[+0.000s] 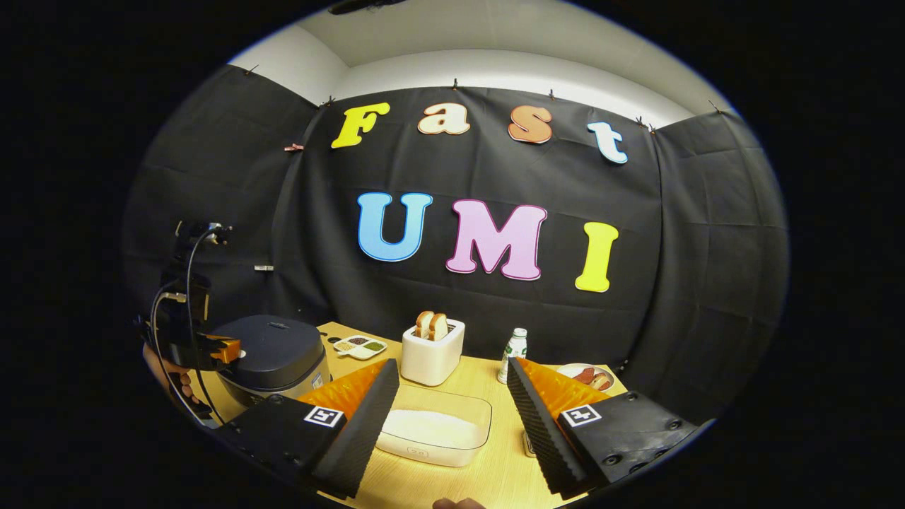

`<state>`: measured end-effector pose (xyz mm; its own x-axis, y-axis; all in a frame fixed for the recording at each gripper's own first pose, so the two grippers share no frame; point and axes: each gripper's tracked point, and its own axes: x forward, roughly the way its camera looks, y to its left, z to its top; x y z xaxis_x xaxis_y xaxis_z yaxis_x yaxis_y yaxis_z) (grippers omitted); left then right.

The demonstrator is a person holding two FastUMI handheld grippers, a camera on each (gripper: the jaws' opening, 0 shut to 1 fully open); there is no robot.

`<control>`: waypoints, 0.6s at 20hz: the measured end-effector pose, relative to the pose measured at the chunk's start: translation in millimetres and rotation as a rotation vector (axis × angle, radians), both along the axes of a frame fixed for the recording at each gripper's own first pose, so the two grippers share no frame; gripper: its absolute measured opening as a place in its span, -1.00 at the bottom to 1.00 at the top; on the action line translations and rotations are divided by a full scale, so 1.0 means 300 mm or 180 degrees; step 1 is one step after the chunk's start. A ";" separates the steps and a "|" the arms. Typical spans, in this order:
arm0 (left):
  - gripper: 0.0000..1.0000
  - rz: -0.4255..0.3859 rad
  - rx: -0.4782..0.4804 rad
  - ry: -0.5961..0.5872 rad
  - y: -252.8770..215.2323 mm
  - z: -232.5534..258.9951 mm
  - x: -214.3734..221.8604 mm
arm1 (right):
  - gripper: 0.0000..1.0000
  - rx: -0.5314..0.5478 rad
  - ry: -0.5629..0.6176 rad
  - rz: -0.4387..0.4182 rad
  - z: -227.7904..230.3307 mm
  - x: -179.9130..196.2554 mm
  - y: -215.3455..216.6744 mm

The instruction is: Close the left gripper, press the button to open the rice cooker; take a wooden spoon from the chopstick holder with the right hand, scoop a spoonful of rice and pour it into the rice cooker, then put the wooden spoon back into the chopstick holder.

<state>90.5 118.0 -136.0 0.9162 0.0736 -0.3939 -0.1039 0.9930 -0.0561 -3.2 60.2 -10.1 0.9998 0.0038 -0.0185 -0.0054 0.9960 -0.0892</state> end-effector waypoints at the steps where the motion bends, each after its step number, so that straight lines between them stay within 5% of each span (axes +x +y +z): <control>1: -0.87 0.0033 -0.0026 -0.0015 0.001 -0.002 -0.005 | 0.92 -0.0003 0.0004 -0.0005 -0.001 0.002 -0.001; 7: -0.87 0.0096 0.0039 -0.0086 -0.003 -0.007 -0.007 | 0.92 0.0003 -0.0018 -0.0021 0.008 -0.010 -0.018; 12: -0.84 0.0125 0.0203 -0.0501 0.006 0.116 -0.016 | 0.91 0.0001 -0.0030 -0.0032 0.011 -0.021 -0.032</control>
